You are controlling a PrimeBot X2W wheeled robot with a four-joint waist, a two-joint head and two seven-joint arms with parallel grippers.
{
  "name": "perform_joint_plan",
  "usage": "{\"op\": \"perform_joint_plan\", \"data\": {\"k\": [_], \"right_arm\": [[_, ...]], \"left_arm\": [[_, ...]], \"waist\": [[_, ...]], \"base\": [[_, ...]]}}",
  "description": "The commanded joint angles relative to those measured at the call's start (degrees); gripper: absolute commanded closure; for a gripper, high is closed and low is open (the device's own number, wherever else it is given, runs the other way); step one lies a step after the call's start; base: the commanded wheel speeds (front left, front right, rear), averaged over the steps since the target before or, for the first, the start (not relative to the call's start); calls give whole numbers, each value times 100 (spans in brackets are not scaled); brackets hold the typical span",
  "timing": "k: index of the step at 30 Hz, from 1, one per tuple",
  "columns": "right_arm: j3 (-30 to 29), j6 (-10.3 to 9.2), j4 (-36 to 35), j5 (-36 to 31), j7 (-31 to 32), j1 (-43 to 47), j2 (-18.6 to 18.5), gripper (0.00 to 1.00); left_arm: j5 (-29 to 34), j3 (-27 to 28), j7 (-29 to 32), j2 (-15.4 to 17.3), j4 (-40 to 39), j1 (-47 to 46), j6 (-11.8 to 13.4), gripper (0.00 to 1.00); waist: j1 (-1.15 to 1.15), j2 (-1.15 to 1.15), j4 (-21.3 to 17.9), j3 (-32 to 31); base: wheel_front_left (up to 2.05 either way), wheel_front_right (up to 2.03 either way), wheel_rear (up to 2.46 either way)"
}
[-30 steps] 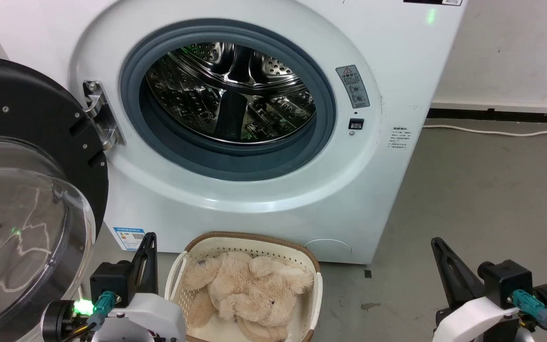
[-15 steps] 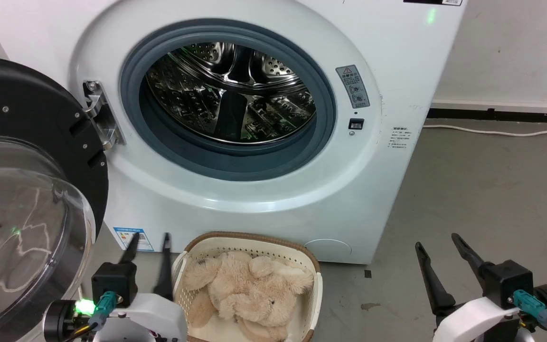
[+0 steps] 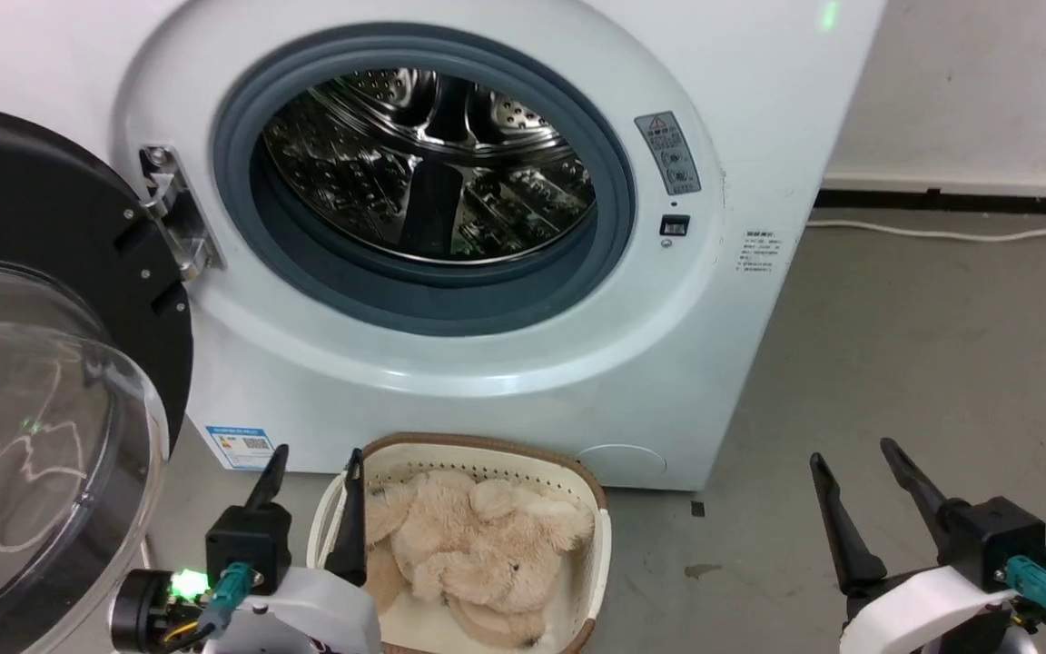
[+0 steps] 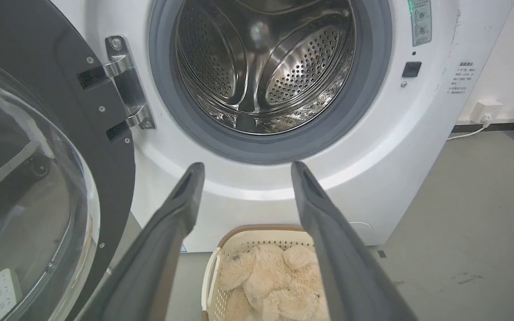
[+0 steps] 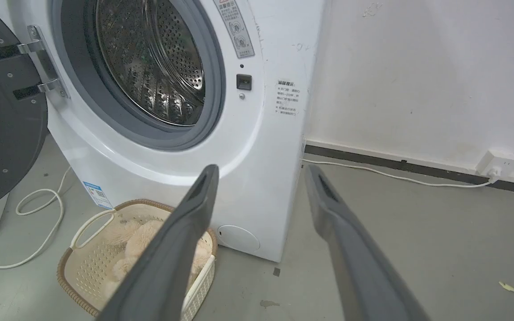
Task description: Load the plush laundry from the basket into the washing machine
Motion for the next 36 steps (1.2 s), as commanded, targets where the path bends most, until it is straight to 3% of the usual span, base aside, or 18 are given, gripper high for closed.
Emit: {"op": "perform_joint_plan", "data": {"k": [1, 36], "right_arm": [[-33, 2, -37, 59, -64, -15, -1, 0], [-99, 3, -46, 803, -471, -491, -2, 0]], "left_arm": [[33, -67, -65, 36, 72, -77, -2, 0], [-351, -583, 142, 130, 2384, -1362, -208, 0]], "waist": [[0, 0, -28, 74], [0, 0, -648, 1458]], "base": [[0, 0, 0], [0, 0, 0]]}}
